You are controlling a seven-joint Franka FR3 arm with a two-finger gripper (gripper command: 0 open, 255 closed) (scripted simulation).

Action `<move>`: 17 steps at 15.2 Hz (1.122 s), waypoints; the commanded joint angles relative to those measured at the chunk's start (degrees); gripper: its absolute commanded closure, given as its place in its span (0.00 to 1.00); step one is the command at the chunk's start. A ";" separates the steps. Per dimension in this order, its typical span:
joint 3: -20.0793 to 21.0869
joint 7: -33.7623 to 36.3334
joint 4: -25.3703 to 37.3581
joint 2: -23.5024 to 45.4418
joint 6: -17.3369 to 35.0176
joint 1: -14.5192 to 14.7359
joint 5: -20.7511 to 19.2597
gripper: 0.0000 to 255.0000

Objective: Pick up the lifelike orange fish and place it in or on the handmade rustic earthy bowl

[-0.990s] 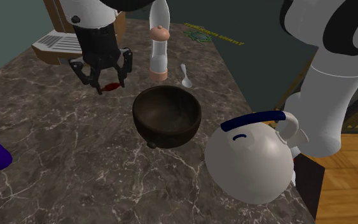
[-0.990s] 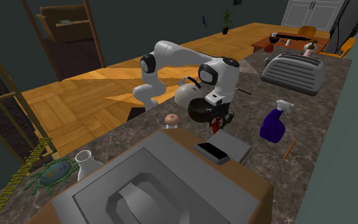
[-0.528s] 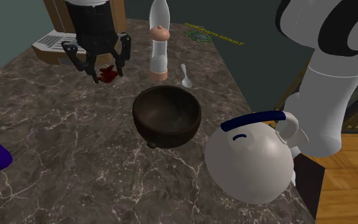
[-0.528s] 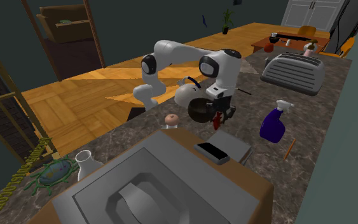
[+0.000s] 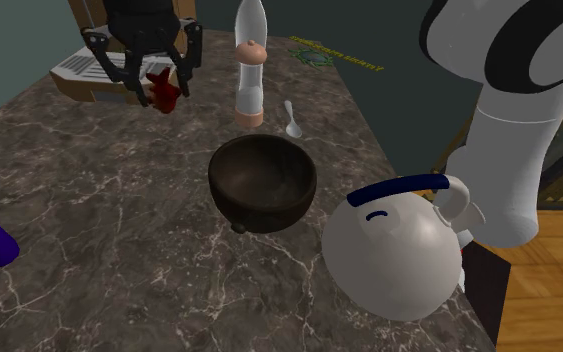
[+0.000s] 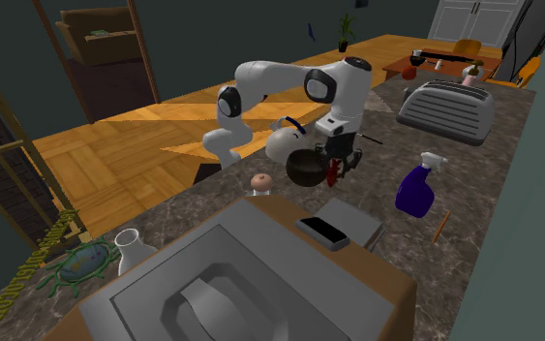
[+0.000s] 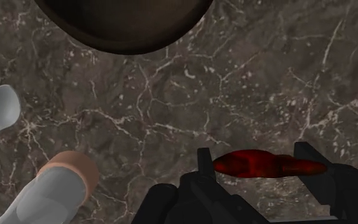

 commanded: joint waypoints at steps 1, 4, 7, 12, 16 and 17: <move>-0.01 -0.04 3.27 1.12 -2.22 0.52 -0.44 1.00; 0.25 0.23 0.70 -1.47 -2.16 0.09 0.38 1.00; 0.80 0.67 -11.55 -10.57 1.42 -1.71 3.61 1.00; 0.88 0.87 -26.17 -23.21 4.26 -2.46 8.30 1.00; 0.70 1.13 -35.77 -33.00 4.73 -1.79 11.86 1.00; 0.65 1.08 -36.84 -33.28 5.53 -1.74 11.95 1.00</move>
